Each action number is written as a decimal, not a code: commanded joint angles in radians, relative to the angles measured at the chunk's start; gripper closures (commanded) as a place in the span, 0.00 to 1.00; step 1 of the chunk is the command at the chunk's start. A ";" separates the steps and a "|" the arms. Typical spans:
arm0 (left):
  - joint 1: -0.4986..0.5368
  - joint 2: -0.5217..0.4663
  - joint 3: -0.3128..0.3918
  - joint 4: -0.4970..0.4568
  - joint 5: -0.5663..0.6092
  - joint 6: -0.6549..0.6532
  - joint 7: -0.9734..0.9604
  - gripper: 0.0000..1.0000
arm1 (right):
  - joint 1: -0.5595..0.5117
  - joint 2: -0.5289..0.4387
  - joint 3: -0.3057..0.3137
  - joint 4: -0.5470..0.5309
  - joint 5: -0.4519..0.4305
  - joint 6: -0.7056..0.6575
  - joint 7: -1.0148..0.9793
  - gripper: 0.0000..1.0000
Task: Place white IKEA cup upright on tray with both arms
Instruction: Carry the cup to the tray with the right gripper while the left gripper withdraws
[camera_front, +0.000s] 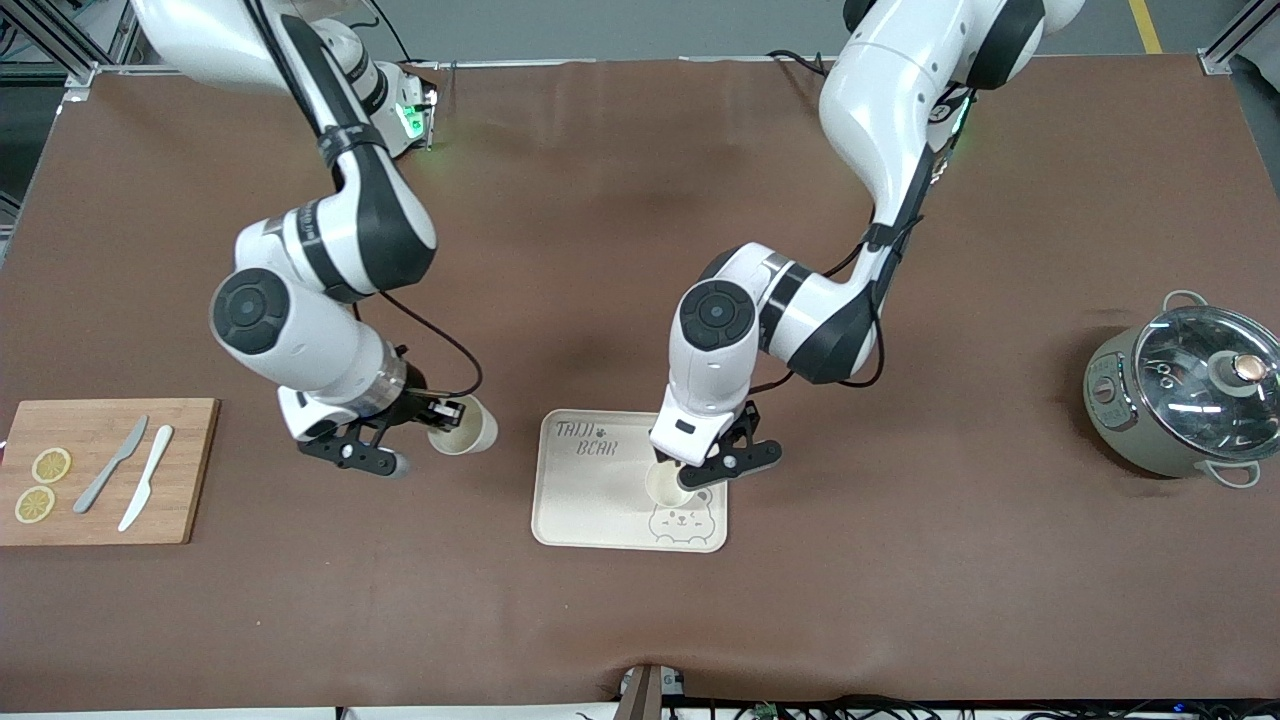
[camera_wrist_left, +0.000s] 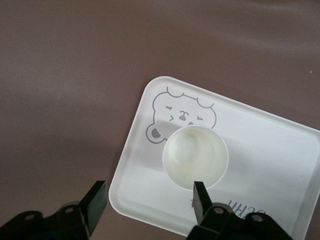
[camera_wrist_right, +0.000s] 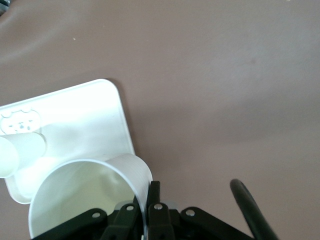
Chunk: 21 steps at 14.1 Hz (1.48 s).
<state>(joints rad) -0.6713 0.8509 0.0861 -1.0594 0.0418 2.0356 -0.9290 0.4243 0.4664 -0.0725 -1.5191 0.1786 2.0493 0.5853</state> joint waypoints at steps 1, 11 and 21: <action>0.005 -0.053 0.004 -0.016 0.004 -0.067 0.039 0.20 | 0.043 0.079 -0.012 0.101 0.009 -0.006 0.105 1.00; 0.205 -0.177 0.003 -0.037 -0.062 -0.205 0.379 0.18 | 0.128 0.305 -0.016 0.220 -0.065 0.204 0.260 1.00; 0.413 -0.273 0.003 -0.037 -0.088 -0.356 0.752 0.00 | 0.183 0.403 -0.016 0.212 -0.114 0.338 0.355 1.00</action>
<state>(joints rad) -0.2851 0.6310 0.0913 -1.0648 -0.0283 1.7144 -0.2392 0.5928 0.8428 -0.0785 -1.3416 0.0886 2.3828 0.9003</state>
